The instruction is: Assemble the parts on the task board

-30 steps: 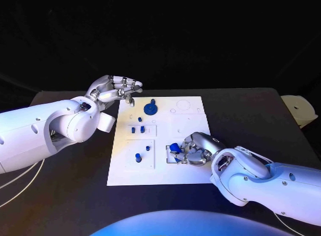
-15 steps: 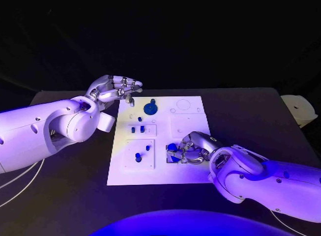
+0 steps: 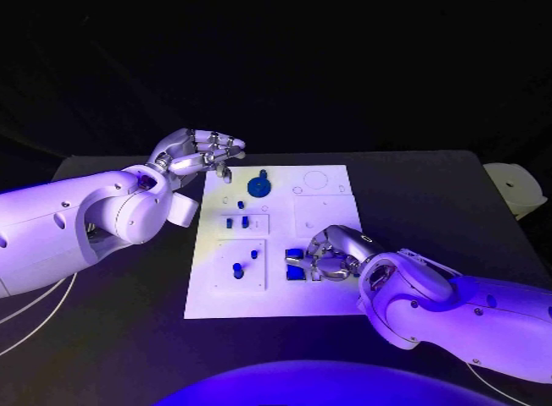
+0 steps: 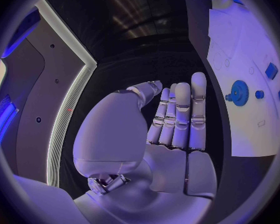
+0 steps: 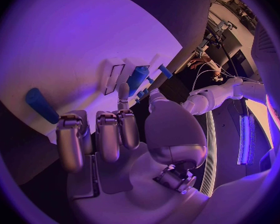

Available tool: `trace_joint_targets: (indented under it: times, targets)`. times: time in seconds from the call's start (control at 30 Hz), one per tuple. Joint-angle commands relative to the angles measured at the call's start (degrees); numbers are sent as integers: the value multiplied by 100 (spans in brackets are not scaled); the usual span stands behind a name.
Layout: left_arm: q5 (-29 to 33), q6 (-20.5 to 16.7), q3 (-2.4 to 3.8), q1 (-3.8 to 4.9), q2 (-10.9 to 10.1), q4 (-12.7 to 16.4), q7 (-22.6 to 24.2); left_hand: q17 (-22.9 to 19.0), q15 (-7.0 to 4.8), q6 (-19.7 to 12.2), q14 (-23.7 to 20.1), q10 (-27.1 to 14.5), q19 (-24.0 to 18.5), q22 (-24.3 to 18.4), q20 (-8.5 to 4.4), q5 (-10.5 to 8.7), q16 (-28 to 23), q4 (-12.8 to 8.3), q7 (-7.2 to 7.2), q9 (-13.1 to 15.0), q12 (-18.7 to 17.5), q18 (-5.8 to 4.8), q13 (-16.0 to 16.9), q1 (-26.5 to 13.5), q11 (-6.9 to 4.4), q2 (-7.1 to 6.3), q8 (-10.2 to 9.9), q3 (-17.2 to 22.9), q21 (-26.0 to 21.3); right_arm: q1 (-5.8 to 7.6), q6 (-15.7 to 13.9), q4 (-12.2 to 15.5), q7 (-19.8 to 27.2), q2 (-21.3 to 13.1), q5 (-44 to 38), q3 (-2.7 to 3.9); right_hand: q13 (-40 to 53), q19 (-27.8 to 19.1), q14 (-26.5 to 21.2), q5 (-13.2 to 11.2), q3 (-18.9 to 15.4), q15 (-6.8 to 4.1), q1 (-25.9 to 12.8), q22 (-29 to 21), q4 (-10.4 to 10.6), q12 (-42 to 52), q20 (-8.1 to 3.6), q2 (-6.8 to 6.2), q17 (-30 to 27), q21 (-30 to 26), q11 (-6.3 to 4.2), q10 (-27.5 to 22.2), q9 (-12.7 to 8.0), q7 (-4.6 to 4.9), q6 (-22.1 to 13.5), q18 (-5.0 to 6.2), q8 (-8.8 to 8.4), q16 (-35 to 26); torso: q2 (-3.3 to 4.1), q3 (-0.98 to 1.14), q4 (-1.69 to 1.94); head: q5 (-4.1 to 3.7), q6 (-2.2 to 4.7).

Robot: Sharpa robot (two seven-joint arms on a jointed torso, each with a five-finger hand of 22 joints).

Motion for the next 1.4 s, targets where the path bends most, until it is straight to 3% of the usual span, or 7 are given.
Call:
trace_joint_targets:
  times: [0.03, 0.2, 0.33, 0.37, 0.53, 0.93, 1.4]
  targets:
    - [24, 86, 3, 5, 7, 16, 28, -5, 0, -47, -47, -40, 31, -8, 16, 1, 28, 37, -6, 9, 37, 87, 9, 4, 3, 46, 26, -12, -21, -4, -117, 1, -24, 7, -179, 0, 1080, 610, 536, -40, -113, -29, -68, 1509, 1, -39, -18, 7, 1217, 25, -25, 261, 12, 4, -41, -39, 42, 3, -2, 1, 0, -5, 0]
    - [24, 84, 3, 5, 7, 13, 28, -5, 0, -47, -47, -40, 31, -8, 16, 1, 28, 37, -6, 9, 37, 87, 9, 4, 3, 46, 26, -12, -21, -5, -196, 68, 27, -39, -269, -1, 1072, 610, 536, -41, -238, -25, -103, 1509, -2, -56, -15, 46, 1218, 25, -21, 253, 16, 9, -59, -39, 53, 3, -1, 6, -1, -10, 6]
    - [24, 86, 3, 5, 2, 15, 28, -5, 0, -47, -47, -40, 31, -8, 16, 1, 28, 37, -6, 9, 37, 87, 9, 4, 3, 46, 26, -12, -21, -5, -269, 222, 214, -190, -282, -1, 1097, 610, 539, 265, -307, -29, 406, 1509, -21, -28, -14, 208, 1232, 25, -27, 273, 18, 1, -75, -39, 88, 8, -1, 9, 0, -7, 15]
    - [24, 86, 3, 5, 0, 15, 28, -5, 0, -47, -47, -40, 31, -8, 16, 1, 28, 37, -6, 9, 37, 87, 9, 4, 3, 46, 26, -12, -21, -5, -283, 274, 273, -248, -271, -1, 1111, 610, 539, 533, -227, -40, 847, 1509, -132, -9, -23, 277, 1232, 25, -39, 284, 10, -14, -103, -39, 83, 8, -1, 5, -6, -3, 18]
    - [24, 88, 3, 5, -8, 14, 28, -5, 0, -47, -47, -40, 31, -8, 16, 1, 28, 37, -6, 9, 37, 87, 9, 4, 3, 46, 26, -12, -21, 24, -415, 538, 447, -634, -201, 2, 1115, 610, 538, 686, -296, -19, 1416, 1509, -38, -19, -13, 243, 1226, 25, -10, 282, -85, 29, -194, -39, -20, 4, -14, 4, -19, -15, 37]
    - [25, 96, 2, 4, -14, 16, 34, -5, 0, -47, -47, -40, 31, -8, 16, 1, 28, 37, -6, 9, 37, 87, 9, 4, 3, 46, 26, -12, -21, 284, -224, 647, 661, -1671, 27, -5, 1068, 610, 529, 841, -431, 79, 1749, 1509, -35, -118, 68, 199, 1190, 25, 107, 225, -286, 166, -376, -39, -348, -14, -27, 9, -48, -130, 75]
    - [25, 105, 1, 4, -22, 25, 43, -5, 0, -47, -47, -40, 31, -8, 16, 1, 28, 37, -6, 9, 37, 87, 9, 4, 3, 46, 26, -12, -21, 53, 3, 491, 382, -1801, -587, -51, 1068, 610, 534, 962, -483, 102, 1842, 1509, -43, -126, 94, 197, 1217, 25, 128, 219, -338, 185, -355, -39, -428, -3, -19, -1, -16, -196, 84]
